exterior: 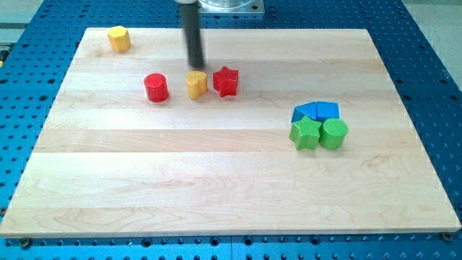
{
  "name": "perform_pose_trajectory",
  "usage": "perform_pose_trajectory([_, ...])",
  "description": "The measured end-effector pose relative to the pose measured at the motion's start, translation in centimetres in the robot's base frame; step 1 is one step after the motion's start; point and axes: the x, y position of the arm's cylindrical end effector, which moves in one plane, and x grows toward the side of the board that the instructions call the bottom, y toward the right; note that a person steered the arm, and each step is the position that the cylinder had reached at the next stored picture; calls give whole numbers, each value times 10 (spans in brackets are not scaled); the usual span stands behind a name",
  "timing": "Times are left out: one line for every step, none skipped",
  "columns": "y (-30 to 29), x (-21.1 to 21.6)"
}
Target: Locate the red star at the top center of the board
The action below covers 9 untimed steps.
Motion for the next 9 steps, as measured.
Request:
perform_pose_trajectory([115,11])
perform_pose_trajectory([151,87])
perform_pose_trajectory([105,105])
perform_pose_trajectory([88,62])
perform_pose_trajectory([93,87])
perform_pose_trajectory([40,105])
perform_pose_trajectory([-6,80])
perform_pose_trajectory([-9,34])
perform_pose_trajectory([-9,-7])
